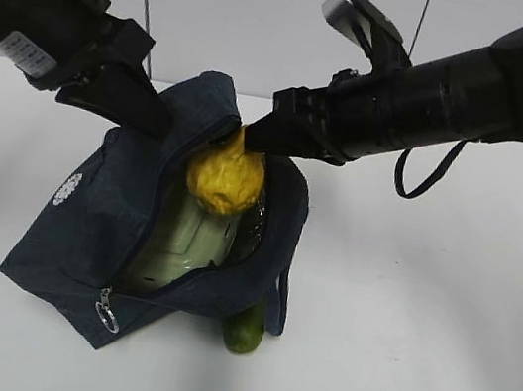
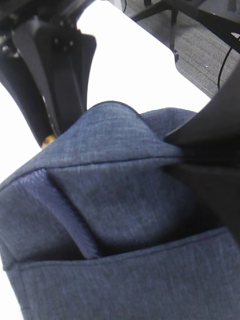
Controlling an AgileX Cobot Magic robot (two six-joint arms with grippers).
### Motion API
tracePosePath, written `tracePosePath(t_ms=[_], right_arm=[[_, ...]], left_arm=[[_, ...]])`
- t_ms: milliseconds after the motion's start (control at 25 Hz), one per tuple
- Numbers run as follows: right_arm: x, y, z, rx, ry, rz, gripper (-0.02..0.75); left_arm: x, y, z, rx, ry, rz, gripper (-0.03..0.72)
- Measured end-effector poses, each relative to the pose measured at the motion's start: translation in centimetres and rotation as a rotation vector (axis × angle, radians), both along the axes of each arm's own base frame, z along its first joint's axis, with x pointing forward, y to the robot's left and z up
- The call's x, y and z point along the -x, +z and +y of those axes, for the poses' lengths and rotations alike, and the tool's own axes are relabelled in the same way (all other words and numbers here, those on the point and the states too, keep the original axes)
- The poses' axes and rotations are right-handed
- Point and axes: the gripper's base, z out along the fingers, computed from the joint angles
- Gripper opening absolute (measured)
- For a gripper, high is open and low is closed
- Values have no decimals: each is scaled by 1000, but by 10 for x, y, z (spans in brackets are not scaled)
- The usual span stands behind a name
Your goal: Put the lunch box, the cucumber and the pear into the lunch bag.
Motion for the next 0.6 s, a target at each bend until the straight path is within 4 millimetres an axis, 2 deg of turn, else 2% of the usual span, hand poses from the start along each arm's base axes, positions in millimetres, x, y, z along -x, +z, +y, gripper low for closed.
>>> tracePosePath(t_ms=[160,200,360,600], right_arm=[[0,-3,3,-4,5,6,313],[0,-3,4,-3,9,4,364],[1,-3,3,13,16,-4,410],[12,30,-8,97,18,-141,415]], left_arm=[[0,0,0,7,1,3,1],[0,0,0,7,1,3,1],[0,0,0,1,1,2,1],[0,-3,3,-41,19,14,1]])
